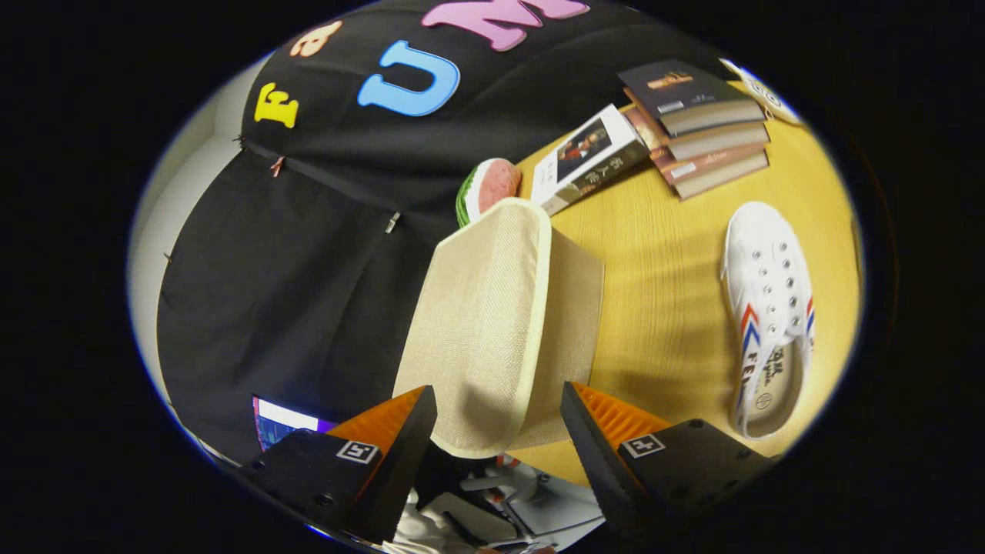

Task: Open the storage box then place both shoes into the box .Put the left shoe in first, then the right shoe, with the right side of both shoes facing outward in a uniform manner.

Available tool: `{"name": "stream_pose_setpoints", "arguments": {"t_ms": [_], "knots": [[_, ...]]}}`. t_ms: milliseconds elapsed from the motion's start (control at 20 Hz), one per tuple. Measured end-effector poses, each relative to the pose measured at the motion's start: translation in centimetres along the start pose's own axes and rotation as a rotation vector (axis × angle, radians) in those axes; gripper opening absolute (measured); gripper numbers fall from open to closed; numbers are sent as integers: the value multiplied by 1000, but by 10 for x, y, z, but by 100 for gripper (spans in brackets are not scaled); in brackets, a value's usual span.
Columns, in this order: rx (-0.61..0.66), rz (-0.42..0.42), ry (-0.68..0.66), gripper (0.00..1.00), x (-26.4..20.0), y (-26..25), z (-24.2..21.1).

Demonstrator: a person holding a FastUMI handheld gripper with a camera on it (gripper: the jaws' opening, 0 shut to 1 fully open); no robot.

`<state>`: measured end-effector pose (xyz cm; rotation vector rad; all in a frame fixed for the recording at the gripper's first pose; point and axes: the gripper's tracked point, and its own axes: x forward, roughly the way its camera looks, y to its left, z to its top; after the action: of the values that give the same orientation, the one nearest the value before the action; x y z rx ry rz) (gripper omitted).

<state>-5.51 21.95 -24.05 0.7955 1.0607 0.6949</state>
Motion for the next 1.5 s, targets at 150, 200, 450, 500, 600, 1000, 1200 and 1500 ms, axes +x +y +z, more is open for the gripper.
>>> {"name": "stream_pose_setpoints", "arguments": {"t_ms": [150, 200, 450, 500, 600, 1000, 1200, 1500], "knots": [[93, 54, 67, 98, 17, -6, -10], [134, 88, 82, 97, 22, -2, -10], [247, 177, 142, 78, 30, 10, -11], [265, 191, 160, 68, 29, 12, -13], [308, 182, 178, 56, 29, 11, -13], [376, 204, 219, 11, 20, 22, -9], [318, 156, 220, 5, 16, 24, -10], [297, 141, 192, 5, 1, 53, 5]]}}
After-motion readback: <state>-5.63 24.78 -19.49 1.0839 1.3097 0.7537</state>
